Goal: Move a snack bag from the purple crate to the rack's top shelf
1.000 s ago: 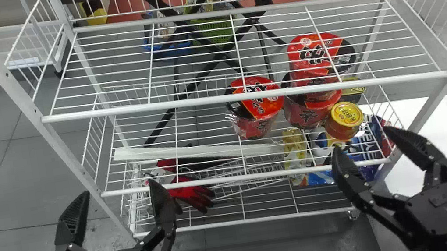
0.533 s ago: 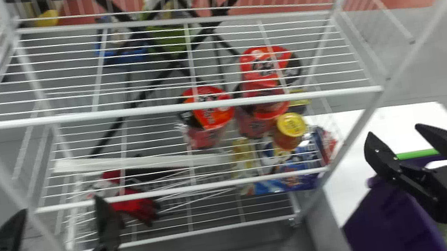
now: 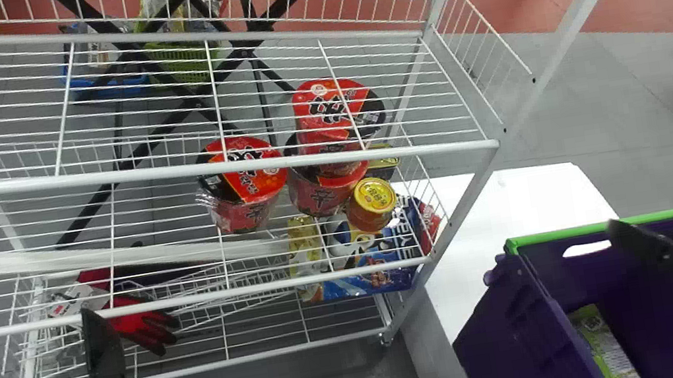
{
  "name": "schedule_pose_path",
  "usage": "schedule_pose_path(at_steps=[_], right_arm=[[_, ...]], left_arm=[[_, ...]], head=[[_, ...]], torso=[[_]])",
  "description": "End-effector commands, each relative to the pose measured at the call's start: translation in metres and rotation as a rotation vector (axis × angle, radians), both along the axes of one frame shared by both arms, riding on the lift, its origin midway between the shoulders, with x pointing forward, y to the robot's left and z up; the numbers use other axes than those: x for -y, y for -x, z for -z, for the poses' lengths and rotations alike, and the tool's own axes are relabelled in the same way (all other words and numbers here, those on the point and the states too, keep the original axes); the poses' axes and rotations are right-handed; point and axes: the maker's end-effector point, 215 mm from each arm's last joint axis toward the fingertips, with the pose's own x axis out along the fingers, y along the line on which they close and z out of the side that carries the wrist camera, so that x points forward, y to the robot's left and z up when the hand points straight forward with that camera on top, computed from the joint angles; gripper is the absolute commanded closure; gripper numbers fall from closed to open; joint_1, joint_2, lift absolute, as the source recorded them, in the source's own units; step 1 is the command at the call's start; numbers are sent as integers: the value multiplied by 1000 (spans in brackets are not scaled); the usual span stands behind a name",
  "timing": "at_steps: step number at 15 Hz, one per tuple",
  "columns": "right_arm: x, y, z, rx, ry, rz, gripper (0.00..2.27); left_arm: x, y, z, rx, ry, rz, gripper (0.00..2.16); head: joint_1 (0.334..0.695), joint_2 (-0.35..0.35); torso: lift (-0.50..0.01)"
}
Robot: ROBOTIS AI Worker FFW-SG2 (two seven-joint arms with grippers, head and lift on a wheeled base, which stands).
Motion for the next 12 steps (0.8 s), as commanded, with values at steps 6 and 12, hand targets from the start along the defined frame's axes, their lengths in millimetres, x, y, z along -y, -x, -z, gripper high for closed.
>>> schedule_pose_path(at_steps=[6, 12], right_arm=[[121, 51, 24, -213, -87, 91, 286], [146, 18, 55, -296, -24, -150, 279]], left_arm=[[7, -3, 5, -10, -4, 49, 137], [11, -1, 6, -11, -1, 60, 137]], head=[[695, -350], [695, -350]], torso=[[-454], [-454]])
